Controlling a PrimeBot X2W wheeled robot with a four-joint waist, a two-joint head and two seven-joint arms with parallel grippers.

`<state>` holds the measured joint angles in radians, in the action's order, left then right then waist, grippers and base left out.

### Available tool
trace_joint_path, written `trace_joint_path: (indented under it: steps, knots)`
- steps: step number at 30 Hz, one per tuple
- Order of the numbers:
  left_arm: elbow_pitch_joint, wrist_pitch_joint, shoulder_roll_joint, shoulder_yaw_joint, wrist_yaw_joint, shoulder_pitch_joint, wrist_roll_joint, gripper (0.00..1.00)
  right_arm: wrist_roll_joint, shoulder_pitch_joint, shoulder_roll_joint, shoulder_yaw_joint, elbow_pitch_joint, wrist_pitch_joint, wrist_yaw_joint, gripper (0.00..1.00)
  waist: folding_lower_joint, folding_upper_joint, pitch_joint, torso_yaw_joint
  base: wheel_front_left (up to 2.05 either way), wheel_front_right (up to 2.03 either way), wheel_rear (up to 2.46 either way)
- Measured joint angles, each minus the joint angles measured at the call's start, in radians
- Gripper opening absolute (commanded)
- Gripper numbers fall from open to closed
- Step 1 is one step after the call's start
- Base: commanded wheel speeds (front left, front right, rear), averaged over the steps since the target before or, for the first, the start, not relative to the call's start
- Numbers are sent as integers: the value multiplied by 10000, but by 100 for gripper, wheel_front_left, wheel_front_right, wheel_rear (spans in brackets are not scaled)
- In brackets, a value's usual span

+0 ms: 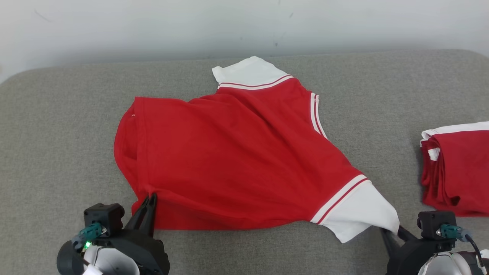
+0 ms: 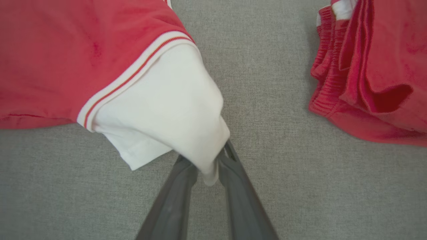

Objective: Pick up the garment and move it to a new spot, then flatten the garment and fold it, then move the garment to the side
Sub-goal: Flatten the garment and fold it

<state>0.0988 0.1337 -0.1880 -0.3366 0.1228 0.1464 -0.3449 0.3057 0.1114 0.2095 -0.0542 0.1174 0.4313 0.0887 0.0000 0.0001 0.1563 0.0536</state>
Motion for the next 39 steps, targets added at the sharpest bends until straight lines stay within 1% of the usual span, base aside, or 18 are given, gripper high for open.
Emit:
trace_joint_path:
  steps: [6,11,13,14,19,22,23,24,25,27,28,30,32,33,37,39]
  knots:
    - [150,205,10,-23,0,53,13,0,-435,-36,17,-36,-228,646,180,100,0,0,173,115,0,0,0]
    - [176,332,12,-29,0,65,12,0,-704,-179,27,123,-176,899,244,100,0,0,197,122,0,0,0]
    - [176,391,36,-52,-2,79,10,0,-1003,-174,36,278,-100,1024,274,100,1,0,214,122,0,0,0]
    - [176,433,44,-56,-2,79,8,0,-1062,-183,113,541,-50,1072,301,100,0,0,226,110,0,0,0]
    - [171,508,40,-73,-2,81,6,0,-1081,-285,276,734,-188,1239,301,99,0,0,263,92,0,0,0]
    - [136,527,38,-77,-4,106,6,0,-1080,-510,282,736,-259,1325,301,90,0,0,325,103,0,0,0]
    - [121,571,36,-75,-4,123,-2,0,-1080,-587,284,709,-313,1331,301,89,0,0,353,109,0,0,0]
    - [121,596,36,-79,-4,155,-4,0,-1076,-660,286,685,-389,1336,301,82,0,0,385,117,0,0,0]
    - [121,598,35,-79,-4,217,-4,0,-1074,-737,290,648,-499,1402,301,78,0,0,416,127,0,0,0]
    - [109,648,42,-92,-12,339,-4,0,-1047,-820,290,614,-602,1432,299,76,0,0,479,160,0,0,0]
    - [109,648,42,-92,-12,339,-4,0,-1047,-820,290,614,-602,1432,299,71,0,0,479,160,0,0,0]
    - [109,665,48,-111,-12,447,-4,0,-1001,-824,282,562,-769,1555,267,67,0,0,531,208,0,0,0]
    - [107,683,56,-113,-12,481,-4,0,-953,-821,245,508,-849,1601,267,59,0,0,581,264,0,0,0]
    - [113,683,58,-104,-12,479,-6,0,-936,-836,219,468,-888,1653,265,63,0,0,602,291,0,0,0]
    - [115,683,50,-69,-12,479,-31,0,-903,-854,92,362,-988,1674,257,64,0,-1,639,346,0,0,0]
    - [115,685,52,-59,-12,478,-38,0,-857,-916,86,368,-1091,1682,257,71,0,0,647,353,0,0,0]
